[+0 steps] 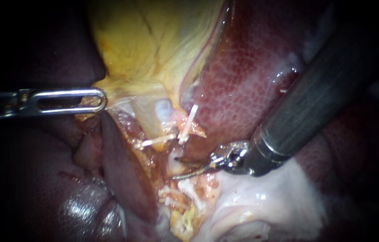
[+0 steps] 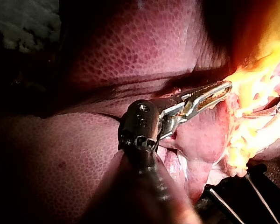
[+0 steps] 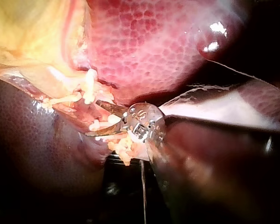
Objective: Go back from the cut right tube
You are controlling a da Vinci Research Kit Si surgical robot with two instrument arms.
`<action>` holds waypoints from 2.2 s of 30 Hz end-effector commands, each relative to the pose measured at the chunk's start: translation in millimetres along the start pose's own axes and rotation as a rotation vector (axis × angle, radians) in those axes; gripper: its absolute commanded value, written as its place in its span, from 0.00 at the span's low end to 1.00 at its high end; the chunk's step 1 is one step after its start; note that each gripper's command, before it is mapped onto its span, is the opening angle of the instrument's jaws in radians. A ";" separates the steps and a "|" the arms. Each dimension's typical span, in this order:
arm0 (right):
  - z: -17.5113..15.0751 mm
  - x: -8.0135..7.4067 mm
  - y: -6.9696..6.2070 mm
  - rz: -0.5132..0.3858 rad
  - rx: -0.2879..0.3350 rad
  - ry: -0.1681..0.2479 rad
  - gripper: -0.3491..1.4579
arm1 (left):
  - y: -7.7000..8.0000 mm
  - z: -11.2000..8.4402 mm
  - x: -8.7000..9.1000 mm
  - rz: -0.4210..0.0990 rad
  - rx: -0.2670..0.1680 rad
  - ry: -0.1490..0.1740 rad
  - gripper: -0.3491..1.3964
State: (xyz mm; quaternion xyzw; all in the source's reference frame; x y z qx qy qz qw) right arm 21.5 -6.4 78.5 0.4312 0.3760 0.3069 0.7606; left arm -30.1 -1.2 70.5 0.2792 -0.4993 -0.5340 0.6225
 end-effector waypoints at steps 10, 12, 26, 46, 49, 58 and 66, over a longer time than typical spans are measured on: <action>-3.0 0.2 -1.1 -0.288 -0.012 0.039 0.99 | 0.0 -0.1 0.0 0.000 0.000 0.000 0.00; -4.9 0.5 -1.8 -0.323 -0.026 0.053 0.99 | 0.0 -0.1 0.0 0.000 0.000 0.000 0.00; -17.4 6.5 -8.1 -0.483 -0.150 0.124 0.99 | 0.0 -0.1 0.1 0.000 0.000 0.000 0.00; -18.9 7.1 -9.3 -0.505 -0.180 0.129 0.99 | 1.0 8.2 4.0 0.023 0.005 0.023 0.00; -18.9 7.1 -9.3 -0.505 -0.180 0.129 0.99 | 0.6 10.3 4.2 0.024 0.013 0.031 0.00; -18.9 7.1 -9.4 -0.505 -0.180 0.129 0.99 | 0.4 11.6 4.7 0.029 0.018 0.044 0.00; -18.8 7.1 -9.4 -0.505 -0.181 0.129 0.99 | 0.4 11.5 4.8 0.029 0.018 0.044 0.00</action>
